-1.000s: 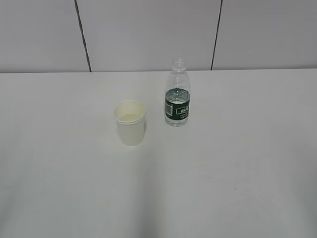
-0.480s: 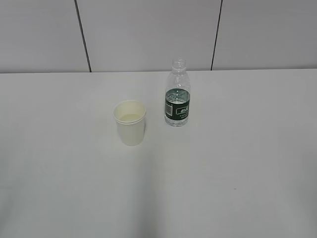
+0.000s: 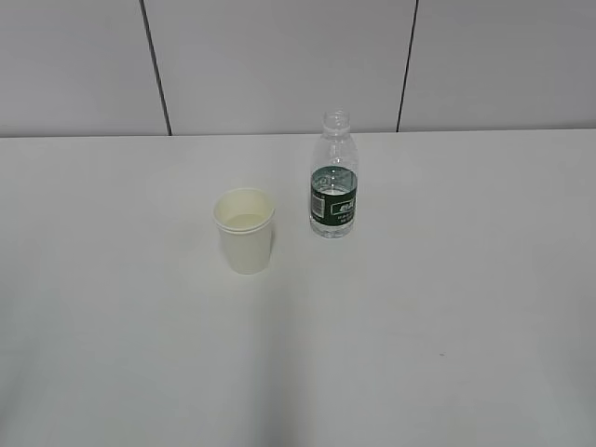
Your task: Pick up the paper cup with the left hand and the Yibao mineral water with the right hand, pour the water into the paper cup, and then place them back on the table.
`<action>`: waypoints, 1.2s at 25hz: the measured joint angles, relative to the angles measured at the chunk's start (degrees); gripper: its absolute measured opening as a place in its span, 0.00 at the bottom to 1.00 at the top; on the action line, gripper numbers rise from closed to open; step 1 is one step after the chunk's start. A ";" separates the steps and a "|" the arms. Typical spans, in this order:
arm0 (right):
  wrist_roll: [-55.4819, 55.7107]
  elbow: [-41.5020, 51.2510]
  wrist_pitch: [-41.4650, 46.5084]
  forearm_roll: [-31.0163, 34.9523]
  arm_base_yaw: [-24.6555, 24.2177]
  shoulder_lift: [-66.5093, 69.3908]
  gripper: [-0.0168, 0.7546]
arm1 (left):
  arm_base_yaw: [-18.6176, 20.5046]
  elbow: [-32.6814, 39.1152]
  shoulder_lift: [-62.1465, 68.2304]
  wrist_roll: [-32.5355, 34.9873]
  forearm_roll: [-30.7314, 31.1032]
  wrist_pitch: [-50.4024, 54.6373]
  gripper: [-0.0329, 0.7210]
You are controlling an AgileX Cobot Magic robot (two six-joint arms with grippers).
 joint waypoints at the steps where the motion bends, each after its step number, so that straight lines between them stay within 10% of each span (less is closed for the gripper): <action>1: 0.00 0.00 0.00 0.00 0.00 -0.76 0.78 | 0.00 0.00 0.00 0.00 0.00 0.00 0.62; 30: 0.00 0.00 0.06 -0.05 0.00 -6.68 0.78 | -0.05 0.00 0.00 0.00 0.00 0.00 0.62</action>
